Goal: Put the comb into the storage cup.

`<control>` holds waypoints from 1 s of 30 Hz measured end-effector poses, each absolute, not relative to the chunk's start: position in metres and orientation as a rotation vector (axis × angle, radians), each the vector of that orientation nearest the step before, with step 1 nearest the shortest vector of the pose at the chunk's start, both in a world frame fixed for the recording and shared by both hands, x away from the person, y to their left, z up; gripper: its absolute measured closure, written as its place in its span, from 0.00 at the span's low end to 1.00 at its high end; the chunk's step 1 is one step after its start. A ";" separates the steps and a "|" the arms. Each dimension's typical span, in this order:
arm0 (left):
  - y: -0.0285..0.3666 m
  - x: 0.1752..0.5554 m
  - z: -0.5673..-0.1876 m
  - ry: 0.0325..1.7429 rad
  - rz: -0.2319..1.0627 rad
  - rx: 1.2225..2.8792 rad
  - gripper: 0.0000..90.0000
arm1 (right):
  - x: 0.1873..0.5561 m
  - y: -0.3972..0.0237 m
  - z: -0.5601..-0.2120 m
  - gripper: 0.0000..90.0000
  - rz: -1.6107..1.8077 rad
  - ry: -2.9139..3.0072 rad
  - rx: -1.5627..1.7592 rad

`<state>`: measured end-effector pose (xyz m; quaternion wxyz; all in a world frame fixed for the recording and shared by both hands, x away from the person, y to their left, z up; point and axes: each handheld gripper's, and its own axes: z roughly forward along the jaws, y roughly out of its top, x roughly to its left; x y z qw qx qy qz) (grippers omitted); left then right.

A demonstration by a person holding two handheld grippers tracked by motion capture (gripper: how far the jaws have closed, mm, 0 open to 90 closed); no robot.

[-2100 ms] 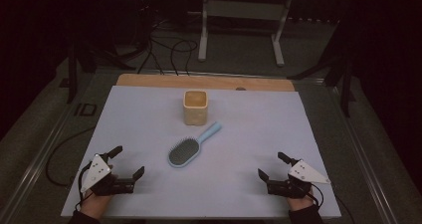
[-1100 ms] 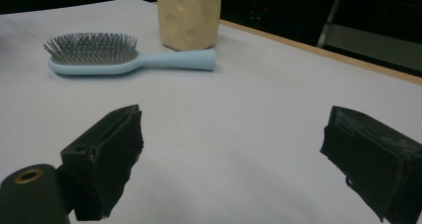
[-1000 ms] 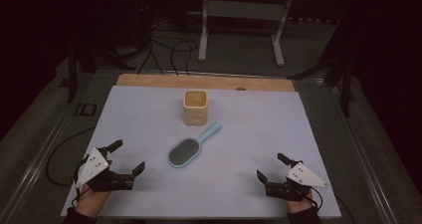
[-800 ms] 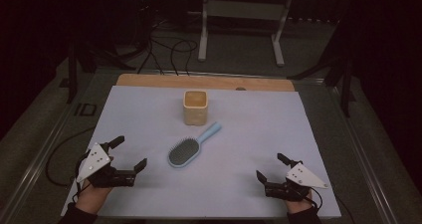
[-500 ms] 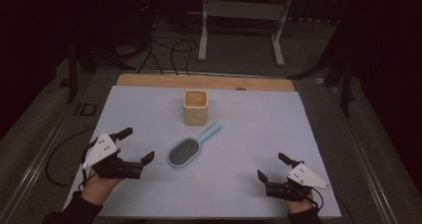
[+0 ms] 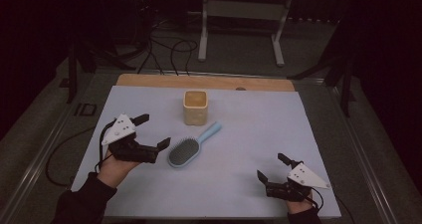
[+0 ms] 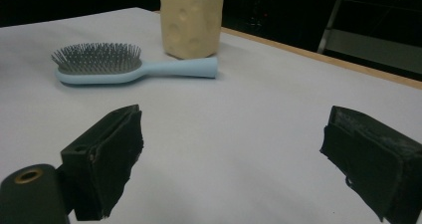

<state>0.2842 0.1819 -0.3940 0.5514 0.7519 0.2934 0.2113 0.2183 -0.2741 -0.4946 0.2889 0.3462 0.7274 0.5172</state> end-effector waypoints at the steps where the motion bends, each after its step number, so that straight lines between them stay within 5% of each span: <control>1: 0.179 0.286 -0.394 0.690 0.493 1.781 0.00 | 0.218 -0.274 -0.494 0.09 1.383 1.942 0.923; 22: 0.115 0.321 -0.405 0.641 0.429 1.923 0.03 | 0.219 -0.273 -0.496 0.09 1.398 1.958 0.928; 30: 0.092 0.335 -0.415 0.667 0.422 1.985 0.13 | 0.218 -0.273 -0.496 0.10 1.408 1.956 0.924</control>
